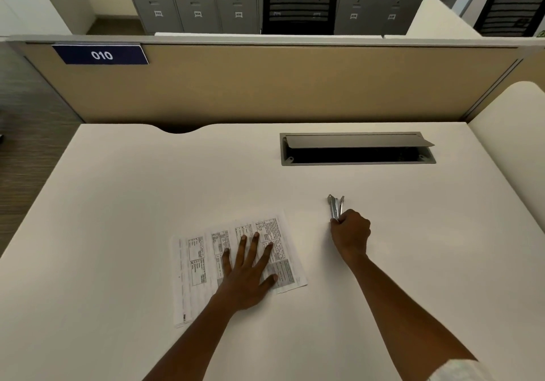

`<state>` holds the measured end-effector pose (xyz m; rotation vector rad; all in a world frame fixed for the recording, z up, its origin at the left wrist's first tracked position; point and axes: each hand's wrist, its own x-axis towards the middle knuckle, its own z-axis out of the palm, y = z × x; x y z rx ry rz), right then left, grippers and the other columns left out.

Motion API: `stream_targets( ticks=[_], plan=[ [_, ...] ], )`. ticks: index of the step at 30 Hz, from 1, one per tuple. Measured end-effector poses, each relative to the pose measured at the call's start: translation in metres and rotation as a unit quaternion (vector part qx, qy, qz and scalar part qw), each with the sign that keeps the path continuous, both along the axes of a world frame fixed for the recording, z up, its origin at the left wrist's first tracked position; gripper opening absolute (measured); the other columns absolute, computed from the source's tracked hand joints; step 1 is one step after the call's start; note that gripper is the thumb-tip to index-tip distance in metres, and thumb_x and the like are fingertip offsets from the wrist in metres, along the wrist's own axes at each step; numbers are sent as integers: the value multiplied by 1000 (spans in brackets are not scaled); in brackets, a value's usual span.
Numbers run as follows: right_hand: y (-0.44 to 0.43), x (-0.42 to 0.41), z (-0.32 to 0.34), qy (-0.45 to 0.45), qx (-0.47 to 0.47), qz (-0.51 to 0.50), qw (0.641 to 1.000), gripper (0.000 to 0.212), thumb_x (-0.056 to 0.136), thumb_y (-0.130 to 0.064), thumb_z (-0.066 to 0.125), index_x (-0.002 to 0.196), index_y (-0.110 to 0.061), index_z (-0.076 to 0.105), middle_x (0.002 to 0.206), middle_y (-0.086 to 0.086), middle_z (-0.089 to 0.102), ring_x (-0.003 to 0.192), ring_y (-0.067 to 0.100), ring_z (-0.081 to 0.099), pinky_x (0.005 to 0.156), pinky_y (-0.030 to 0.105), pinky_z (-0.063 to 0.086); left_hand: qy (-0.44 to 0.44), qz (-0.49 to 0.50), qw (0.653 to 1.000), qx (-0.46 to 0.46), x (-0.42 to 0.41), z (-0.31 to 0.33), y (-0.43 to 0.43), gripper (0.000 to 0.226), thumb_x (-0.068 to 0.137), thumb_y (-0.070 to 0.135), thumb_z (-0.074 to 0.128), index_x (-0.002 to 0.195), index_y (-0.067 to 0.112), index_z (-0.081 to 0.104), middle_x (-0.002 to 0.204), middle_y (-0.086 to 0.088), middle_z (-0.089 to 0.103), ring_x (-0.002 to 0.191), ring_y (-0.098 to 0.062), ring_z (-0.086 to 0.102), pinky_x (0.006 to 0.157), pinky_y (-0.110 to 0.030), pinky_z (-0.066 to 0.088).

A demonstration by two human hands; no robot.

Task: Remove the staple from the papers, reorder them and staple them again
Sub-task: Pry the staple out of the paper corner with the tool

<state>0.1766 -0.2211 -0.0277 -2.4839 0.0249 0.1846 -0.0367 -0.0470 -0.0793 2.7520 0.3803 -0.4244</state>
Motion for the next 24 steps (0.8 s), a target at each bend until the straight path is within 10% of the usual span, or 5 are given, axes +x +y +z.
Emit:
stream_targets(
  ticks=[10, 17, 19, 24],
  plan=[
    [-2, -60, -4, 19, 10, -13, 1000, 15, 82, -14, 71, 75, -3, 65, 79, 11, 69, 80, 34, 64, 66, 29, 38, -38, 14, 997, 65, -5, -12, -10, 71, 100, 70, 15, 162, 34, 14, 172, -6, 7, 157, -35, 13, 116, -66, 8],
    [-24, -58, 1, -45, -51, 92, 993, 19, 87, -20, 69, 75, -6, 65, 74, 9, 67, 75, 34, 64, 62, 30, 37, -61, 28, 994, 81, -5, -16, -13, 71, 101, 69, 21, 162, 36, 11, 172, -4, 3, 158, -32, 6, 119, -65, 5],
    [-36, -48, 4, -113, -91, 187, 972, 9, 84, -6, 66, 92, -7, 67, 90, 10, 63, 81, 33, 62, 62, 31, 43, -62, 30, 994, 81, -5, -17, -13, 71, 101, 70, 20, 162, 36, 9, 172, -3, 0, 158, -31, 2, 120, -65, 3],
    [-46, -31, 4, -190, -247, 406, 859, 66, 65, 7, 66, 123, -25, 62, 139, 9, 50, 119, 33, 48, 61, 38, 54, -64, 35, 994, 77, -5, -19, -13, 72, 100, 70, 20, 162, 36, 8, 172, -3, 1, 158, -32, 3, 120, -66, 5]
  ],
)
